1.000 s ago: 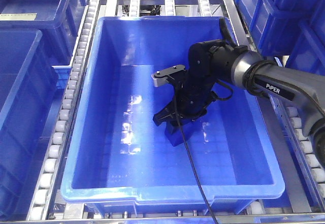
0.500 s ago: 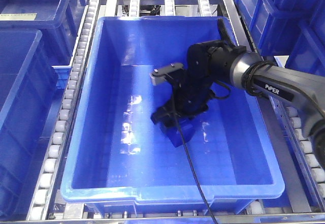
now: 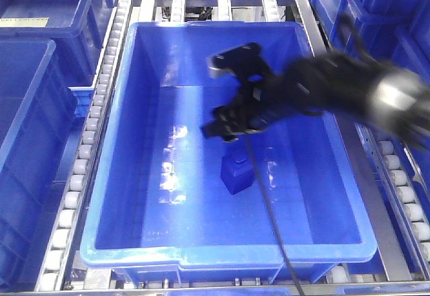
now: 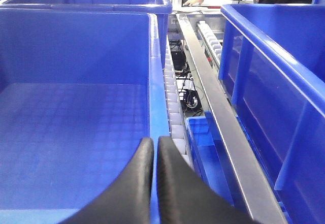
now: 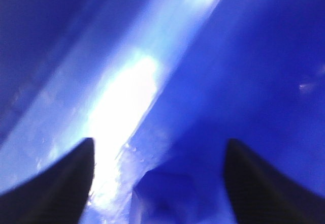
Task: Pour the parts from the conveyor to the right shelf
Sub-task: 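Open the right gripper to release the block and withdraw upward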
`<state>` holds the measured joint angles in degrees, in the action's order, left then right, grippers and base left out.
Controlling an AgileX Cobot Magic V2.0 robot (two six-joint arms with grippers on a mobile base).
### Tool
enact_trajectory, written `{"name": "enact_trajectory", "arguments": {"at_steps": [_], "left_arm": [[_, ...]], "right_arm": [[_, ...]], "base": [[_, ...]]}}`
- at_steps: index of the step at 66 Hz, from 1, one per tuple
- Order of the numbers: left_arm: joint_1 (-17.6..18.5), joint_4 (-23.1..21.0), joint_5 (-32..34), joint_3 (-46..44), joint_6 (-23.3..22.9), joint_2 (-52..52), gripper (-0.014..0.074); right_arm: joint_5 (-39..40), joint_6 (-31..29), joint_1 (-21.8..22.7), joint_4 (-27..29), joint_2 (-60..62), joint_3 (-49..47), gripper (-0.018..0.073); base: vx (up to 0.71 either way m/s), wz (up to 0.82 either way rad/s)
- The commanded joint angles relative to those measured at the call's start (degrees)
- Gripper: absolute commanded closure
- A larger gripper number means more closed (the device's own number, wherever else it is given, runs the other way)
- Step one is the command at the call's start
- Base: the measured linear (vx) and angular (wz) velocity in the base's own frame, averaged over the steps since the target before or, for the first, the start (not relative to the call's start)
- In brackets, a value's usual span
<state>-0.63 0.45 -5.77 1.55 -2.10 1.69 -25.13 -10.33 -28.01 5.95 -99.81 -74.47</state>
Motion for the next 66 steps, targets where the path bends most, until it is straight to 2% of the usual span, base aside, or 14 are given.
{"name": "enact_trajectory", "arguments": {"at_steps": [1,5,9,23,31,41,47,57,66], "left_arm": [[0.3,-0.5,4.5,-1.1,-0.5,0.9,0.0602],[0.3,-0.5,4.5,-1.1,-0.5,0.9,0.0602],[0.3,-0.5,4.5,-1.1,-0.5,0.9,0.0602],[0.3,-0.5,4.5,-1.1,-0.5,0.9,0.0602],[0.3,-0.5,4.5,-1.1,-0.5,0.9,0.0602],[0.3,-0.5,4.5,-1.1,-0.5,0.9,0.0602],[0.3,-0.5,4.5,-1.1,-0.5,0.9,0.0602],[0.3,-0.5,4.5,-1.1,-0.5,0.9,0.0602],[0.3,-0.5,4.5,-1.1,-0.5,0.9,0.0602]], "right_arm": [[12.4,-0.1,0.2,-2.3,8.6,7.2,0.0302],[16.4,-0.1,0.2,-2.8,12.4,12.0,0.0463],[19.6,-0.1,0.2,-2.8,15.5,16.2,0.0575],[27.0,-0.2,0.2,-1.8,28.1,27.2,0.0568],[24.2,-0.2,0.2,-2.2,34.7,29.8,0.0568],[16.2,0.0,0.2,-2.2,41.1,29.9,0.0568],[12.9,1.9,0.3,-4.3,44.9,30.0,0.0568],[10.4,9.0,4.8,-7.9,52.2,30.0,0.0568],[10.3,9.9,13.1,-7.8,57.7,30.0,0.0568]], "base": [[0.00,0.00],[0.00,0.00],[0.00,0.00],[0.00,0.00],[0.00,0.00],[0.00,0.00],[0.00,0.00],[0.00,0.00],[0.00,0.00]]}}
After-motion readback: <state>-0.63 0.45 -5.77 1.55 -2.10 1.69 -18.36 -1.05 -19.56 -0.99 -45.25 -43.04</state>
